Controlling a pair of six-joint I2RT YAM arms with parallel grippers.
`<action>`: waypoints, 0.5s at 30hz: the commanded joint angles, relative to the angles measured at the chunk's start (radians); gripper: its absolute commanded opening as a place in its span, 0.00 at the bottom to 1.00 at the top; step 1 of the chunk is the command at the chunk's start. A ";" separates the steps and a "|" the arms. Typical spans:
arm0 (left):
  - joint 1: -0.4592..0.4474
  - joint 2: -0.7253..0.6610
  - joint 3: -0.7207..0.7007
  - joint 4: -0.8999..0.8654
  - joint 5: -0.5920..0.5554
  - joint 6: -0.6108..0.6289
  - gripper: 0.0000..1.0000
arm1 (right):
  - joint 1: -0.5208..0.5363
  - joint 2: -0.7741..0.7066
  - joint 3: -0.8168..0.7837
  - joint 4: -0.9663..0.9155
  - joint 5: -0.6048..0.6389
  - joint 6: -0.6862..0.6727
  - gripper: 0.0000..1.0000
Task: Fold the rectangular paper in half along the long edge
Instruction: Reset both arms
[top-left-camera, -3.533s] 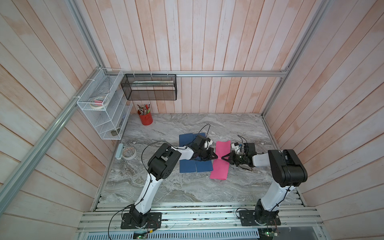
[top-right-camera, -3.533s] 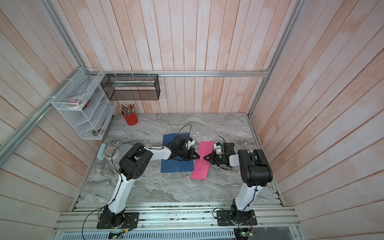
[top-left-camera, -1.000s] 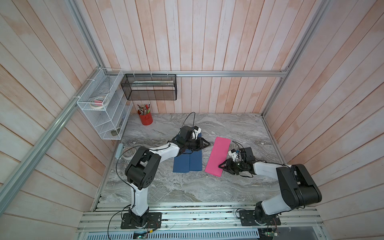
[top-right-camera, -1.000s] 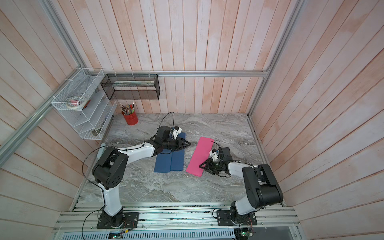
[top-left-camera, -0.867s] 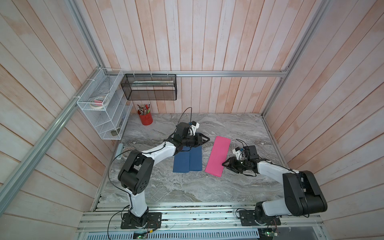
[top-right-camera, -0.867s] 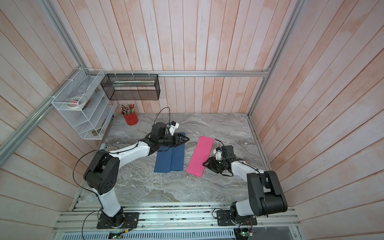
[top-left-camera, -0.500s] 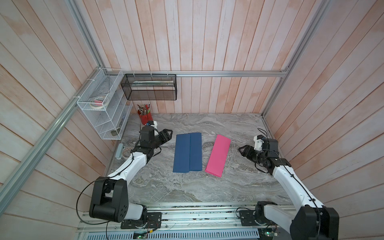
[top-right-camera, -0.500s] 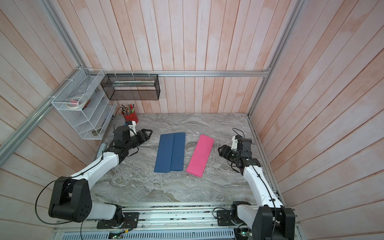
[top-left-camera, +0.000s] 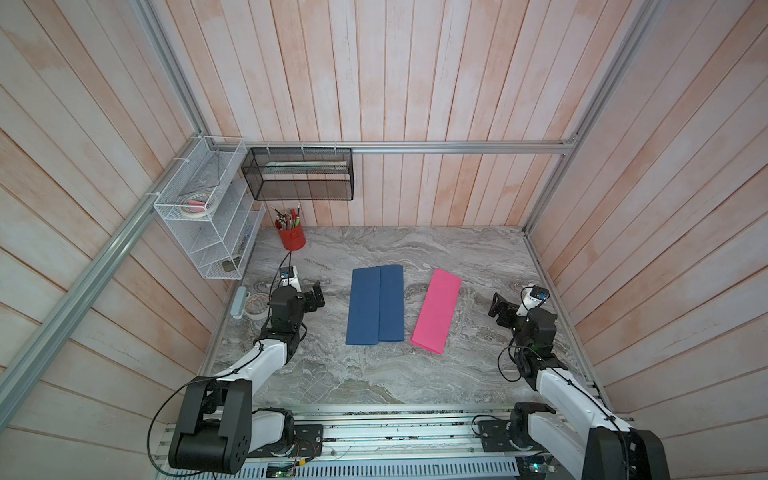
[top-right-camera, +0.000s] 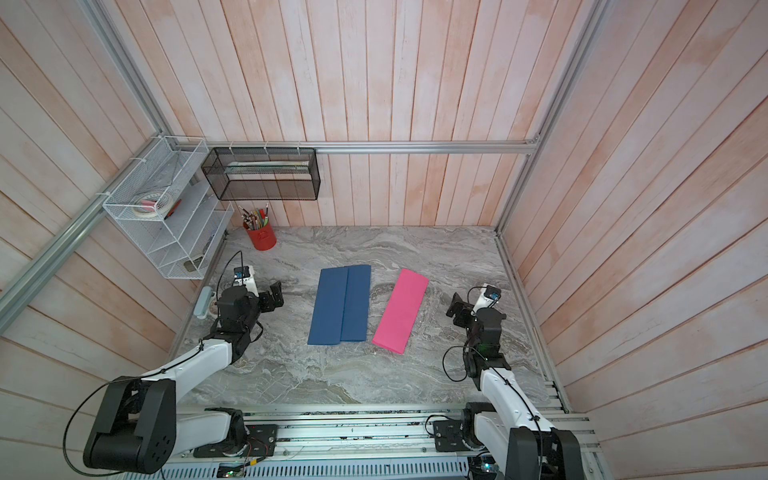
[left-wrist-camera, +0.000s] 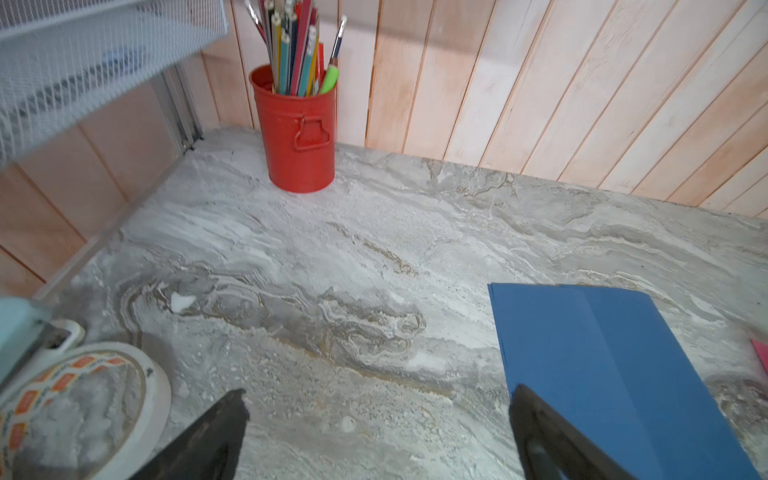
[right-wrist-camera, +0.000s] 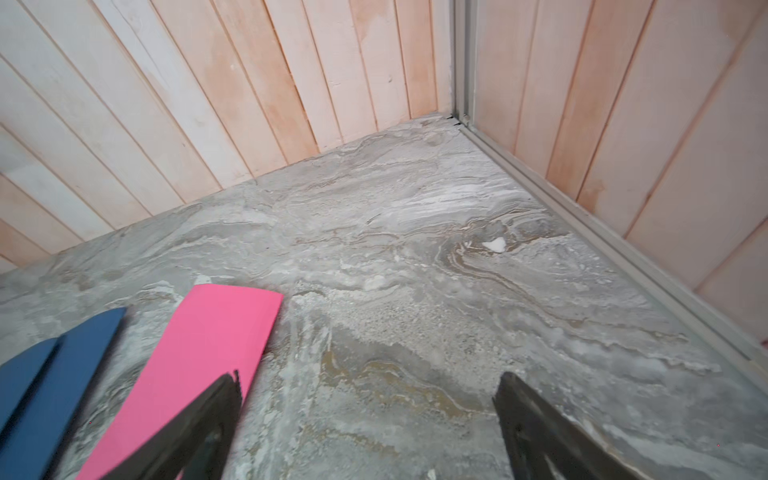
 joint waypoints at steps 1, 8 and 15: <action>0.059 -0.004 -0.045 0.140 -0.028 0.122 1.00 | -0.004 0.017 -0.056 0.248 0.129 -0.108 0.98; 0.178 0.124 -0.251 0.629 0.107 0.005 1.00 | -0.014 0.261 -0.092 0.505 0.105 -0.169 0.98; 0.192 0.281 -0.359 0.957 0.190 0.019 1.00 | -0.034 0.559 -0.099 0.867 0.006 -0.189 0.98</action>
